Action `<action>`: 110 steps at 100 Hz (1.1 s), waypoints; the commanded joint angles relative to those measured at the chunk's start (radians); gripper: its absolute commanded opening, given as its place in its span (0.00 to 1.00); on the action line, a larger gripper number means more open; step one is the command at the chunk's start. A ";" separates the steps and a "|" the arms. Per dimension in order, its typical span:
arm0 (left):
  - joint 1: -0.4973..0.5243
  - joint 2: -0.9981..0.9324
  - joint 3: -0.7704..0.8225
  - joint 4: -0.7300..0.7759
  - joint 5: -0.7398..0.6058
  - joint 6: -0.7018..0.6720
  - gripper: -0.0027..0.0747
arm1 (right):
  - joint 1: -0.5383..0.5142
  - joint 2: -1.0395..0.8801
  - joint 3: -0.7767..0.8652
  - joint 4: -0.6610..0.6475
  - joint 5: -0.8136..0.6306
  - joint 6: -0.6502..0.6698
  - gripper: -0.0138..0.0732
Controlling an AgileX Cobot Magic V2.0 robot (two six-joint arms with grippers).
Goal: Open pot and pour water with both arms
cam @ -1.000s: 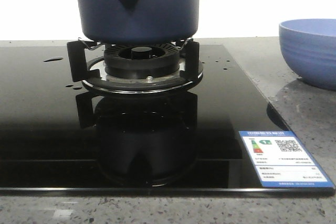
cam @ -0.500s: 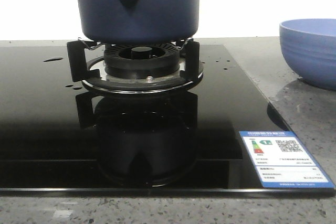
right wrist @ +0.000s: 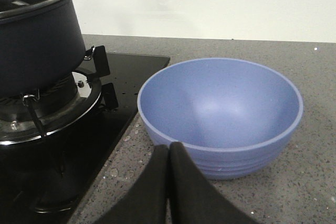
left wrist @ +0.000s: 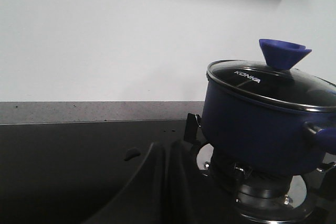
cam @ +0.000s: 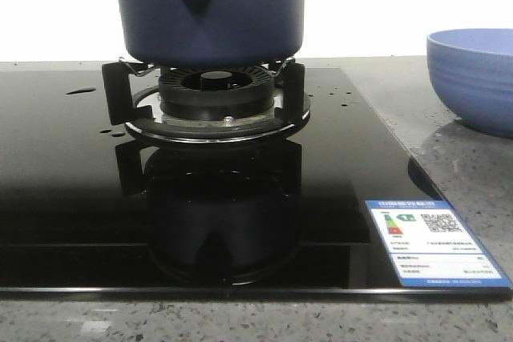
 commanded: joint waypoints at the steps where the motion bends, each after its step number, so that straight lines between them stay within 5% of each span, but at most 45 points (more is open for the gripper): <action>1: 0.000 0.005 -0.028 -0.052 0.011 0.004 0.01 | 0.001 0.004 -0.026 0.024 -0.035 -0.014 0.09; 15: 0.000 0.007 -0.028 -0.071 0.004 -0.008 0.01 | 0.001 0.004 -0.026 0.024 -0.035 -0.014 0.09; 25: 0.000 0.007 -0.052 0.132 -0.030 -0.174 0.01 | 0.001 0.004 -0.026 0.024 -0.035 -0.014 0.09; 34: 0.000 0.007 -0.088 0.483 -0.087 -0.542 0.01 | 0.001 0.004 -0.026 0.024 -0.035 -0.014 0.09; 56: -0.025 -0.005 -0.083 1.510 -0.226 -1.725 0.01 | 0.001 0.004 -0.026 0.024 -0.035 -0.014 0.09; 63: -0.039 -0.030 -0.044 1.713 -0.290 -1.933 0.01 | 0.001 0.004 -0.026 0.024 -0.035 -0.014 0.09; 110: -0.016 -0.420 0.298 1.650 -0.315 -1.796 0.01 | 0.001 0.004 -0.026 0.024 -0.034 -0.014 0.09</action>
